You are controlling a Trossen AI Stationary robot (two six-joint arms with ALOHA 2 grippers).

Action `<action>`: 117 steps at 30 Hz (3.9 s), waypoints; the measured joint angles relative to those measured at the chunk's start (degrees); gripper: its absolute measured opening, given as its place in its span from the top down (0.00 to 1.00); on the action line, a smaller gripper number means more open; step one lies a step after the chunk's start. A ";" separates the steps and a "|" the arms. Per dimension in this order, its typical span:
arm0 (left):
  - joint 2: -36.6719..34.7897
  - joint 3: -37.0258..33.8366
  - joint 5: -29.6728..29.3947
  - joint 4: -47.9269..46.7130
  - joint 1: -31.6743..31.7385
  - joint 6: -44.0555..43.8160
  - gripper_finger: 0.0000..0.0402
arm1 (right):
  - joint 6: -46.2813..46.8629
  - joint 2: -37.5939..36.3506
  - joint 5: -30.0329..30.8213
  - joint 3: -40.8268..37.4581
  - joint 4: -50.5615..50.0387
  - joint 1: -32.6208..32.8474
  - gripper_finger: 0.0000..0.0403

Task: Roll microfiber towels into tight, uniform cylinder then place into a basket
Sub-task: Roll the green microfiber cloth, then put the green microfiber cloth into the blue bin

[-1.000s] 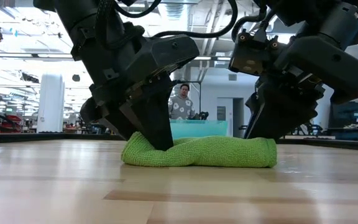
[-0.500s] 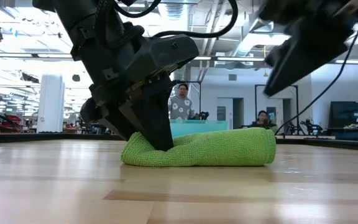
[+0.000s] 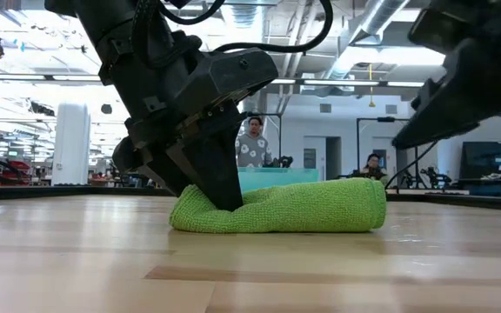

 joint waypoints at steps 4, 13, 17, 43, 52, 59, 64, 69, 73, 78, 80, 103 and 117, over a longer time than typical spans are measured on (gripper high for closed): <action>0.00 0.02 -0.15 0.10 0.00 -0.01 0.68 | 0.05 2.38 -0.44 0.02 3.20 -2.42 0.65; 0.00 0.04 -0.18 0.16 0.00 0.14 0.68 | 0.09 3.20 -7.02 0.25 3.43 -8.54 0.42; 0.00 0.04 -0.20 0.20 0.00 0.23 0.68 | -1.81 3.20 -11.54 2.22 3.70 -10.61 0.38; 0.00 0.07 -0.25 0.40 0.04 0.30 0.68 | -1.43 15.38 -26.28 3.61 13.86 -17.42 0.38; 0.00 0.07 -0.27 0.71 0.04 0.32 0.68 | -0.15 20.00 -35.68 5.90 15.00 -19.32 0.38; 0.00 0.09 -0.01 0.47 0.04 1.74 0.68 | -0.40 21.56 -37.48 7.32 13.40 -19.57 0.54; 0.02 0.09 0.35 -0.08 0.05 3.06 0.68 | -1.30 21.27 -38.64 7.15 12.71 -19.57 0.79; 0.02 0.09 1.05 -0.19 0.15 3.79 0.68 | -2.79 21.25 -39.24 7.13 12.52 -19.57 0.95; 0.02 0.09 1.24 -0.23 0.15 3.96 0.65 | -3.01 21.27 -39.24 7.10 12.54 -19.55 0.92; 0.02 0.13 1.86 -0.09 0.39 5.41 0.57 | -3.01 21.27 -39.27 7.10 12.39 -19.51 0.93; 0.02 0.15 1.90 0.04 0.63 5.47 0.52 | -3.03 21.27 -39.29 7.08 12.39 -19.51 0.95; -12.88 9.29 -2.04 -33.55 -0.55 11.58 0.44 | -3.40 21.27 -39.16 6.99 12.29 -18.59 0.92; -13.29 -7.08 -0.78 3.17 2.22 18.07 0.44 | -3.45 21.27 -39.15 6.93 12.57 -18.37 0.94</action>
